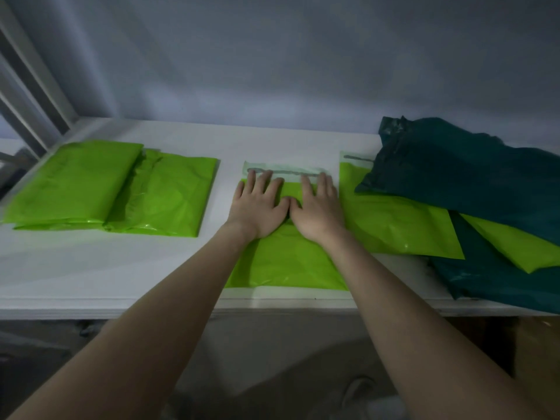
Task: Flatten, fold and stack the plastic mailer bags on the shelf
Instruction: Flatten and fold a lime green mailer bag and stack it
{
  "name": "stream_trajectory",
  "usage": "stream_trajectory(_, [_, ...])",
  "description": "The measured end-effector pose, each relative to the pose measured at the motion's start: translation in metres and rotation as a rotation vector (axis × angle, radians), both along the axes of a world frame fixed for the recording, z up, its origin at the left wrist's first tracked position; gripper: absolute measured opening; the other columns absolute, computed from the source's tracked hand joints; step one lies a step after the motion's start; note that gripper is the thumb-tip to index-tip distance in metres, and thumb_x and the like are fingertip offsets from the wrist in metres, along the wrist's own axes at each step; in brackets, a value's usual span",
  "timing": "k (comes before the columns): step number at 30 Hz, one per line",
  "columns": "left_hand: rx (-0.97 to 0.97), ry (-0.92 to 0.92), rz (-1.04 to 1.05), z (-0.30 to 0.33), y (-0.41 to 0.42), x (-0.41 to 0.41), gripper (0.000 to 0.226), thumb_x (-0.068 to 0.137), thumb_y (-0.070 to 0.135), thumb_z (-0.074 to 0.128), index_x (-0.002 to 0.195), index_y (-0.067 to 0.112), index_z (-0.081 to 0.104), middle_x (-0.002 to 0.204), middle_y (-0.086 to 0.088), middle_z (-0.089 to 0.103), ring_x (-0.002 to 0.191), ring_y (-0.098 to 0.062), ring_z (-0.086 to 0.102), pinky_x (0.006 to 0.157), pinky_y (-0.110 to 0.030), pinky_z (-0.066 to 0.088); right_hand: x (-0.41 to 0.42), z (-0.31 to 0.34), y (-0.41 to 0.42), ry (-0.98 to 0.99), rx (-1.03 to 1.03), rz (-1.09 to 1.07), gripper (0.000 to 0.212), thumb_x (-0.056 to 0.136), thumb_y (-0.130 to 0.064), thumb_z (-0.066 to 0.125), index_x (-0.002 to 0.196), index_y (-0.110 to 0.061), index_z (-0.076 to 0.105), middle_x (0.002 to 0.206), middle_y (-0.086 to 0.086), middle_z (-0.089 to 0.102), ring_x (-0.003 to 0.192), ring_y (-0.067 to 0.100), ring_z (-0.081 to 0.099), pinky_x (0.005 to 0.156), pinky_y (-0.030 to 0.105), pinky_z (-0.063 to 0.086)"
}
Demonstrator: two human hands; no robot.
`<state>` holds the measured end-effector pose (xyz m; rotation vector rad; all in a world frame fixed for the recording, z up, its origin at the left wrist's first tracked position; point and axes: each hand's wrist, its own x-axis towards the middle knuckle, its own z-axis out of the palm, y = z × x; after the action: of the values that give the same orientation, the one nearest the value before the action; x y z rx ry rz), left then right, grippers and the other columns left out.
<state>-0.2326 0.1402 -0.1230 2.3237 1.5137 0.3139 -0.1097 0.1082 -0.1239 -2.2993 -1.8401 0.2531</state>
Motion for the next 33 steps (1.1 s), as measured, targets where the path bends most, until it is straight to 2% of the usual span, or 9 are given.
stream_trajectory(5, [-0.061, -0.098, 0.021, 0.003, 0.004, -0.003, 0.066, 0.091, 0.046, 0.044, 0.147, 0.022, 0.019, 0.157, -0.008, 0.006, 0.146, -0.02, -0.002, 0.117, -0.038, -0.002, 0.002, 0.004, -0.001, 0.139, 0.007, -0.028, 0.072, 0.095, -0.038, 0.043, 0.15, -0.016, 0.003, 0.156, 0.021, 0.0, 0.145, 0.031, -0.003, 0.119, 0.036, 0.002])
stream_trajectory(10, [-0.148, -0.385, 0.014, 0.017, 0.009, -0.019, 0.065, 0.088, 0.027, 0.059, 0.144, 0.017, 0.027, 0.157, -0.009, 0.009, 0.146, -0.021, 0.0, 0.116, -0.036, -0.002, 0.01, 0.017, -0.004, 0.312, 0.167, 0.009, 0.064, 0.093, -0.022, 0.051, 0.149, -0.014, 0.02, 0.158, 0.01, 0.006, 0.146, 0.023, 0.004, 0.119, 0.037, 0.009])
stream_trajectory(14, [-0.001, -0.433, 0.017, 0.024, 0.009, -0.034, 0.053, 0.083, 0.007, 0.06, 0.133, 0.003, 0.042, 0.143, -0.02, 0.032, 0.136, -0.025, 0.03, 0.102, -0.009, 0.016, 0.017, 0.031, -0.01, 0.359, 0.222, -0.023, 0.054, 0.09, -0.008, 0.05, 0.142, -0.009, 0.037, 0.153, 0.008, 0.025, 0.142, 0.024, 0.019, 0.114, 0.031, 0.019])
stream_trajectory(19, [0.017, -0.401, 0.204, 0.029, 0.003, -0.048, 0.04, 0.083, 0.008, 0.062, 0.122, 0.003, 0.052, 0.124, -0.023, 0.05, 0.115, -0.033, 0.052, 0.094, -0.03, 0.04, 0.024, 0.04, -0.022, 0.373, 0.192, -0.143, 0.044, 0.083, -0.009, 0.057, 0.126, -0.008, 0.049, 0.12, 0.013, 0.055, 0.109, 0.029, 0.052, 0.085, 0.029, 0.042])
stream_trajectory(22, [-0.132, -0.345, 0.273, 0.034, 0.001, -0.054, 0.043, 0.083, 0.016, 0.064, 0.123, 0.005, 0.051, 0.123, -0.017, 0.055, 0.11, -0.032, 0.056, 0.092, -0.034, 0.045, 0.028, 0.042, -0.031, 0.427, 0.107, -0.201, 0.04, 0.079, -0.009, 0.056, 0.119, -0.011, 0.052, 0.108, 0.011, 0.063, 0.088, 0.03, 0.062, 0.076, 0.035, 0.052])
stream_trajectory(25, [-0.319, -0.375, 0.328, 0.038, 0.0, -0.058, 0.044, 0.082, 0.019, 0.065, 0.12, 0.006, 0.05, 0.115, -0.015, 0.06, 0.102, -0.03, 0.06, 0.092, -0.041, 0.049, 0.03, 0.043, -0.038, 0.443, 0.044, -0.238, 0.043, 0.079, -0.008, 0.056, 0.121, -0.012, 0.048, 0.1, 0.008, 0.061, 0.069, 0.026, 0.062, 0.056, 0.031, 0.05])
stream_trajectory(27, [-0.391, -0.489, 0.368, 0.04, -0.002, -0.057, 0.04, 0.083, 0.015, 0.065, 0.118, 0.004, 0.049, 0.093, -0.013, 0.063, 0.081, -0.025, 0.063, 0.082, -0.038, 0.055, 0.031, 0.044, -0.04, 0.464, 0.007, -0.258, 0.046, 0.08, -0.006, 0.055, 0.125, -0.011, 0.045, 0.094, 0.007, 0.057, 0.056, 0.02, 0.059, 0.043, 0.024, 0.041])
stream_trajectory(30, [-0.559, -0.712, 0.388, 0.045, -0.006, -0.055, 0.034, 0.085, 0.006, 0.062, 0.115, 0.006, 0.046, 0.077, -0.009, 0.059, 0.062, -0.013, 0.06, 0.064, -0.02, 0.055, 0.03, 0.045, -0.04, 0.527, -0.026, -0.288, 0.047, 0.082, -0.006, 0.054, 0.127, -0.012, 0.041, 0.095, 0.006, 0.054, 0.047, 0.015, 0.057, 0.038, 0.021, 0.039])
stream_trajectory(33, [-0.729, -0.938, 0.42, 0.052, -0.012, -0.05, 0.007, 0.087, -0.004, 0.056, 0.087, 0.0, 0.051, 0.069, -0.012, 0.058, 0.045, -0.006, 0.062, 0.053, -0.016, 0.054, 0.03, 0.046, -0.038, 0.616, -0.042, -0.334, 0.049, 0.084, -0.002, 0.052, 0.13, -0.011, 0.037, 0.096, 0.008, 0.055, 0.041, 0.013, 0.058, 0.034, 0.018, 0.04])
